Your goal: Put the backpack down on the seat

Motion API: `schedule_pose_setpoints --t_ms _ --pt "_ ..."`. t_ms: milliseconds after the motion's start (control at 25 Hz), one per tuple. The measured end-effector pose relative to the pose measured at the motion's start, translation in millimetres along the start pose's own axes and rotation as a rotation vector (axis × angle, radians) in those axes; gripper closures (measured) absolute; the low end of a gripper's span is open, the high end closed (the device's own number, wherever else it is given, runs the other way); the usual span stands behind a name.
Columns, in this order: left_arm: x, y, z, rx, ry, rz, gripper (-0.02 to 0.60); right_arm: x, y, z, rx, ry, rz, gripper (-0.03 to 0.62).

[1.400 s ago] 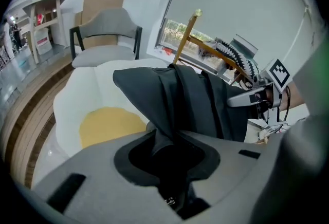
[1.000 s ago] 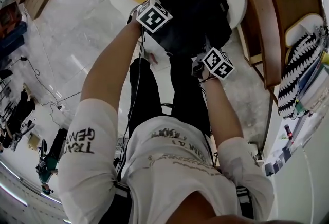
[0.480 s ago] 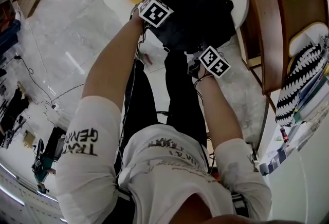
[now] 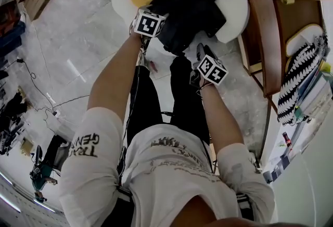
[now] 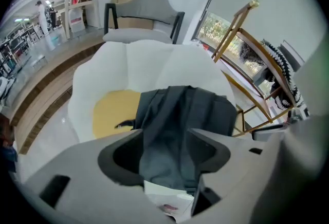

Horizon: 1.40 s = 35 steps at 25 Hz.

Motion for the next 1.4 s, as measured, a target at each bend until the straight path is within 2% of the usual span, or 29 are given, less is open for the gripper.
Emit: schedule_pose_setpoints --t_ms 120,160,240,400,560,680,800,1080,1280,1400 --pt "-38 -2 6 -0.03 0.05 -0.009 0.484 -16 -33 -6 -0.073 0.03 -0.043 0.53" --pt "-54 -2 7 -0.042 0.068 -0.012 0.519 -21 -45 -7 -0.092 0.038 -0.054 0.539" --pt "-88 -3 7 -0.069 0.104 -0.009 0.546 -32 -69 -12 -0.142 0.051 -0.077 0.549" --pt "-149 -1 8 -0.116 0.177 0.021 0.56 -55 -116 -22 -0.263 0.071 -0.107 0.56" --pt "-210 -5 2 -0.104 0.25 0.023 0.56 -82 -168 -35 -0.369 0.08 -0.1 0.566" --pt "-259 -7 -7 -0.101 0.299 0.018 0.56 -112 -212 -47 -0.474 0.128 -0.116 0.566" --pt "-307 -13 -22 -0.11 0.372 0.005 0.56 -142 -255 -62 -0.556 0.207 -0.145 0.566" --pt "-406 -30 -54 -0.14 0.548 -0.04 0.56 -203 -347 -106 -0.654 0.439 -0.214 0.566" --pt "-479 -45 -73 -0.1 0.651 -0.103 0.56 -247 -409 -127 -0.752 0.597 -0.249 0.567" --pt "-525 -55 -76 -0.141 0.744 -0.089 0.56 -274 -441 -129 -0.776 0.657 -0.298 0.567"
Point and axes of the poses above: the fingertips, and each gripper's own axes: x forward along the fingers, y to its right, z out of its underside, the point moved 7 cm from there along -x, backward along the fingers, and after that the axes turned 13 degrees about -z, right-handed, at the moved point
